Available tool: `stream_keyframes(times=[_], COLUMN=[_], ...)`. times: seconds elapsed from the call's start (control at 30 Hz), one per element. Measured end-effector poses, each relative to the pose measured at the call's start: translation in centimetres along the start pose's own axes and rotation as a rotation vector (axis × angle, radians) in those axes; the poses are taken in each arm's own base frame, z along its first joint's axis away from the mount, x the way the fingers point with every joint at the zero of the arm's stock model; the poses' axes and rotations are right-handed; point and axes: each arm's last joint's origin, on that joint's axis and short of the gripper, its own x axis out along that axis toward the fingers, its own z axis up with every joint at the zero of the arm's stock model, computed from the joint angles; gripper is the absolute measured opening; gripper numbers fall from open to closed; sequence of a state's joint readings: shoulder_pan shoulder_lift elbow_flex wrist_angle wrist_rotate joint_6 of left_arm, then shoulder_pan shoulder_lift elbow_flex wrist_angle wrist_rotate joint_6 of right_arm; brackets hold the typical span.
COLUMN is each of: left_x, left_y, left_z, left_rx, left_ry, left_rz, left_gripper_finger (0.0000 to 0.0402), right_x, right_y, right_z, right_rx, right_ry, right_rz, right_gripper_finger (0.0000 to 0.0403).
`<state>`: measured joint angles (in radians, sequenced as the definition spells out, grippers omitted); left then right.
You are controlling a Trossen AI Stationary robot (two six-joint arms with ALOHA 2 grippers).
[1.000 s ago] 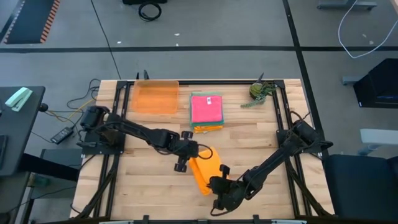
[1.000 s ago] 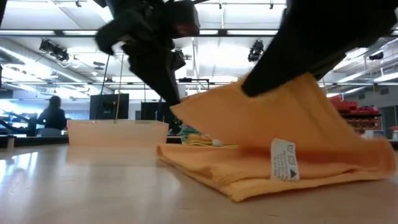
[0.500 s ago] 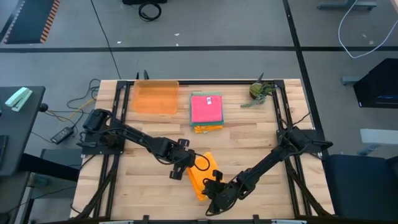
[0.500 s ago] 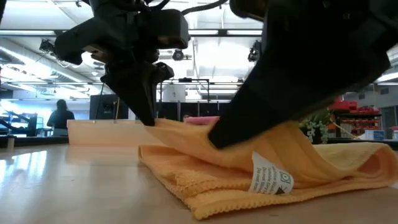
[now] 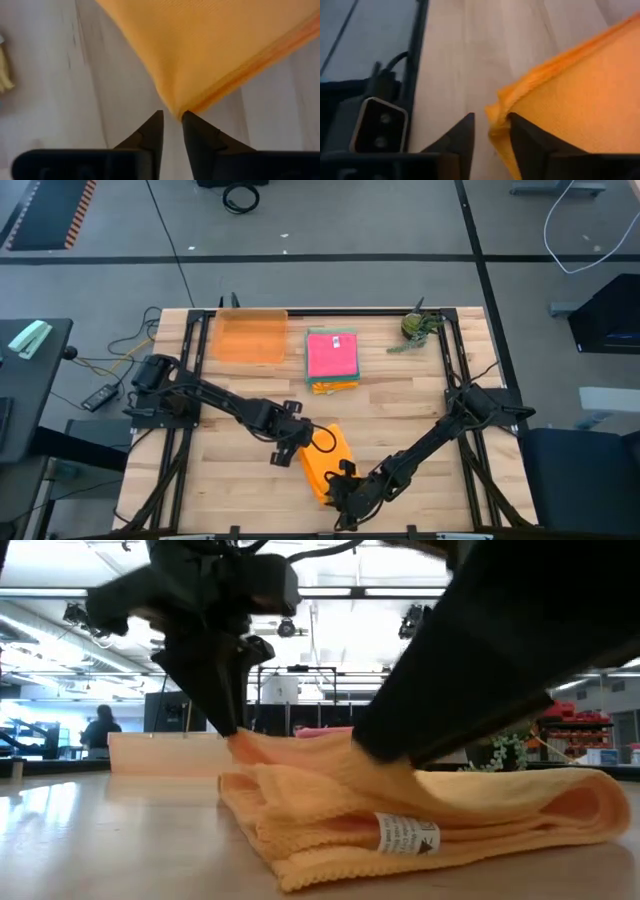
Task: Fold microfiber towels
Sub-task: Fold the orange towel
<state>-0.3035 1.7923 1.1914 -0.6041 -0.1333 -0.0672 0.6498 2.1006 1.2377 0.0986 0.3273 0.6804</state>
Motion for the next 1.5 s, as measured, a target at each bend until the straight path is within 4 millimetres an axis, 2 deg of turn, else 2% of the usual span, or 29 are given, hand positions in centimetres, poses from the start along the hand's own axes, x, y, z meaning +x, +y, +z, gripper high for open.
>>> stream_keyframes(times=[0.17,0.23,0.33,0.4,0.47,0.6,0.73,0.9,1.03,1.23,1.33,1.5], left_x=[-1.8,-2.5,-3.2,-2.9,-1.9,0.1,1.3,3.0,4.0,4.5,4.6,4.8], left_y=[0.2,0.1,0.0,-0.2,-0.8,-1.2,-0.8,-0.6,-0.7,-0.5,-0.1,2.0], left_z=[0.7,1.1,1.8,2.6,2.8,1.8,0.5,-1.5,-2.8,-3.5,-3.4,-3.3], left_rx=[-0.002,-0.013,-0.008,0.012,0.055,0.071,0.013,-0.079,-0.122,-0.158,-0.177,-0.214], left_ry=[0.069,0.082,0.06,-0.05,-0.14,-0.206,-0.17,-0.116,-0.123,-0.162,-0.171,-0.181], left_rz=[0.002,0.003,-0.002,-0.012,-0.025,-0.036,-0.03,-0.029,-0.033,-0.031,0.037,0.145], left_gripper_finger=[0.0104,0.0109,0.0112,0.0107,0.0095,0.0054,0.0009,0.0021,0.0013,0.0016,0.0019,0.0006], right_x=[-1.9,-3.0,-3.8,-4.0,-4.1,-4.5,-3.0,-0.8,-0.1,0.5,0.7,1.1], right_y=[0.7,0.9,0.9,0.9,1.0,1.6,0.9,-0.2,0.0,0.1,0.0,-1.2], right_z=[1.3,1.7,1.2,0.8,0.5,0.2,-0.5,-1.0,-1.3,-1.8,-2.1,-1.3], right_rx=[-0.056,-0.072,-0.102,-0.11,-0.11,-0.124,-0.114,-0.093,-0.119,-0.192,-0.226,-0.257], right_ry=[-0.017,-0.024,-0.017,-0.017,-0.014,-0.066,-0.058,-0.048,-0.058,-0.036,-0.007,-0.003], right_rz=[0.037,0.007,-0.091,-0.139,-0.145,-0.183,-0.219,-0.219,-0.184,-0.146,-0.134,-0.173], right_gripper_finger=[0.0173,0.0182,0.0177,0.0153,0.0112,0.0018,0.0007,0.0005,0.0005,0.0004,0.0004,0.0003])
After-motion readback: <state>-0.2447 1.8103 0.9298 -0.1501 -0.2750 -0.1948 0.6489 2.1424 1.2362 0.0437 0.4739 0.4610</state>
